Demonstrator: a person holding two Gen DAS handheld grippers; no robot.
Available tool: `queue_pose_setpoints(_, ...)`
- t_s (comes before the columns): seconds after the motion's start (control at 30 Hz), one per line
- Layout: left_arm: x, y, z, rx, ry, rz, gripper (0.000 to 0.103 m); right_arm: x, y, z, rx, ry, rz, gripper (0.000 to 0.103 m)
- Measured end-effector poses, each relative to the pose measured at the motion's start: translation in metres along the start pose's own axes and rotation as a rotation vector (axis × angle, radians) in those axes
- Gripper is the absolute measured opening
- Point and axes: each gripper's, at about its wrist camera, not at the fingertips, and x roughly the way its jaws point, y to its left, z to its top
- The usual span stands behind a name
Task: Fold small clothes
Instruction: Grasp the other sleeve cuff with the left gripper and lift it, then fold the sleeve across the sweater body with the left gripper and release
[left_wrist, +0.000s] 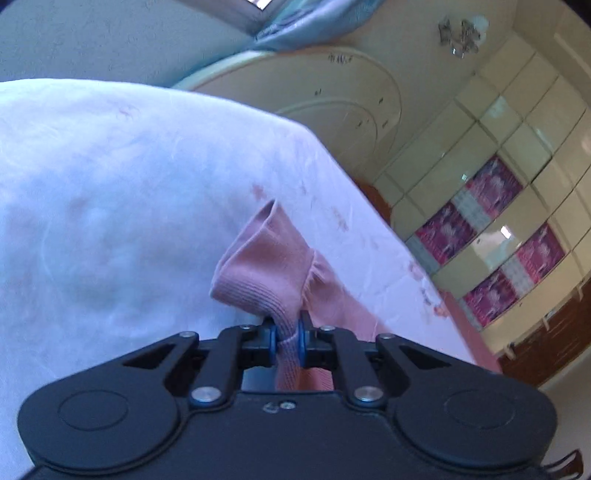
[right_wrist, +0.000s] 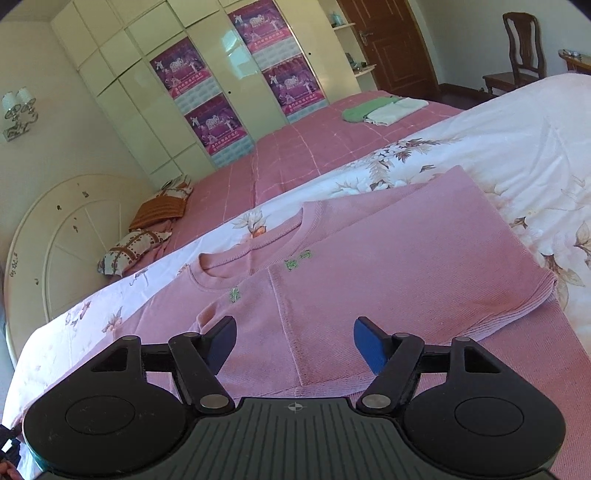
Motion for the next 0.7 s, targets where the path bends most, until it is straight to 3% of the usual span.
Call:
queue_pose_setpoints(0.07,-0.013,-0.027,-0.008,0.134,-0.051,-0.026,0.009,-0.001,-0.007,0.000,0.007,0.003,-0.003,0.071)
queue_pose_setpoints(0.17,-0.042,-0.103,-0.034,0.383,-0.082,-0.149,0.009,-0.006,-0.018,0.000,0.016,-0.007,0.000,0.071)
queue_pose_setpoints(0.27,-0.057,-0.178,-0.077,0.557,-0.043,-0.249,0.009,-0.006,-0.032,0.002,0.028,-0.011,-0.001,0.071)
queue_pose_setpoints(0.47,-0.074,-0.297,-0.194,0.730,0.070,-0.415,0.009,-0.010,-0.050,0.008,0.059,-0.033,0.043,0.071)
queue_pose_setpoints(0.57,-0.076,-0.328,-0.254,0.795,0.142,-0.463,0.009,-0.017,-0.059,0.013,0.061,-0.038,0.061,0.071)
queue_pose_setpoints(0.7,-0.074,-0.347,-0.307,0.859,0.213,-0.491,0.009,-0.024,-0.075,0.020,0.076,-0.036,0.082,0.071)
